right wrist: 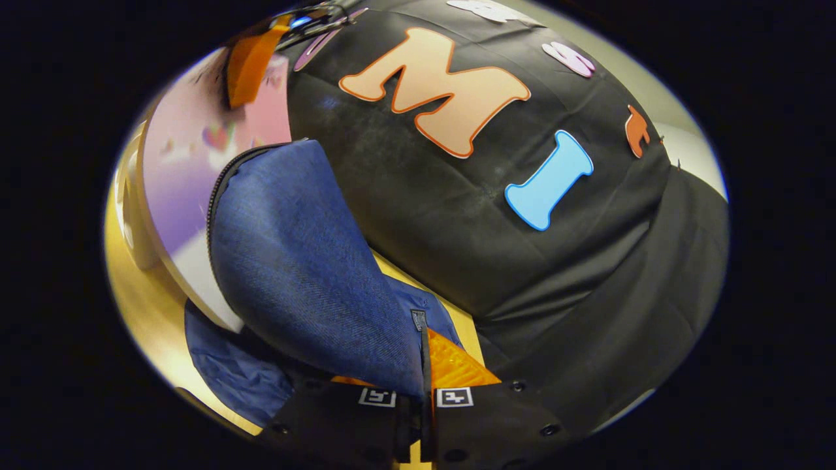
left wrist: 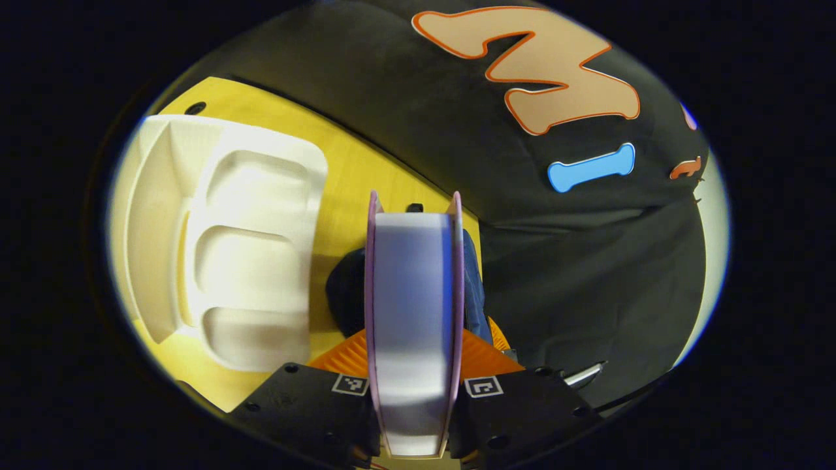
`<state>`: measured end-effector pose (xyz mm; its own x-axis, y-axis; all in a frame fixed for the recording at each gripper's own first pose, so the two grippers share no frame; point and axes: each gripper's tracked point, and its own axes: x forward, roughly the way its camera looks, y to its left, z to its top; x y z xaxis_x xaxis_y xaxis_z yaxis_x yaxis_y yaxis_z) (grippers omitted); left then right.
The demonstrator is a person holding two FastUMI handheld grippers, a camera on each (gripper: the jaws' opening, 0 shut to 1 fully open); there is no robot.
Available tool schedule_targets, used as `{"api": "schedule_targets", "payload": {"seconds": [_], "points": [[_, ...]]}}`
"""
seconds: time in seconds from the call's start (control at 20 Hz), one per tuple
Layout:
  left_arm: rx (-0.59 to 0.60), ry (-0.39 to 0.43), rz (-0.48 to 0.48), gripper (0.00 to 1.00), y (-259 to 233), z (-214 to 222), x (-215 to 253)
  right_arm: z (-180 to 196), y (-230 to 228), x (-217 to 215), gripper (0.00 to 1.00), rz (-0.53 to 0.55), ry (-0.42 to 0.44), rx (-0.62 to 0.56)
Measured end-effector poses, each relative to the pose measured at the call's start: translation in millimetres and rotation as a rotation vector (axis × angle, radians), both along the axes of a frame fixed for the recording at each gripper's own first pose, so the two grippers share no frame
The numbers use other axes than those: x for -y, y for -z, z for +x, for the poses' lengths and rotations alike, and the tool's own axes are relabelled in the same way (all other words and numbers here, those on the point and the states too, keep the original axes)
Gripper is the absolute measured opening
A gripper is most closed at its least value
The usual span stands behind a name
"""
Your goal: Open the schoolbag, grab two books from the bookshelf and put them into the schoolbag.
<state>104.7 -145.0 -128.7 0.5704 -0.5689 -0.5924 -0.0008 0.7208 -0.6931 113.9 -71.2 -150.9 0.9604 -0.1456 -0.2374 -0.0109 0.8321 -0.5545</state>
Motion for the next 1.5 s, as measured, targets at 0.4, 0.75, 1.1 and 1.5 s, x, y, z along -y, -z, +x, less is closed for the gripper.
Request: {"api": "schedule_targets", "payload": {"seconds": [0.4, 0.75, 1.1, 1.5], "points": [[0.126, -0.019, -0.093, 0.39, 35.6, 36.3, 57.1, 0.5, -7.0, 1.9, 0.06, 0.127, 0.008, 0.015], [0.127, -0.006, -0.116, 0.38, 83.6, 50.9, 100.4, 1.9, -9.7, -7.2, 0.07, 0.188, -0.031, 0.019], [0.119, -0.030, -0.231, 0.37, 112.2, 73.2, 129.6, 5.2, -10.5, -10.7, 0.07, 0.240, -0.038, 0.020], [0.065, -0.053, -0.264, 0.38, 142.1, 92.9, 140.4, 4.8, -8.1, -13.1, 0.06, 0.242, -0.028, 0.010]]}}
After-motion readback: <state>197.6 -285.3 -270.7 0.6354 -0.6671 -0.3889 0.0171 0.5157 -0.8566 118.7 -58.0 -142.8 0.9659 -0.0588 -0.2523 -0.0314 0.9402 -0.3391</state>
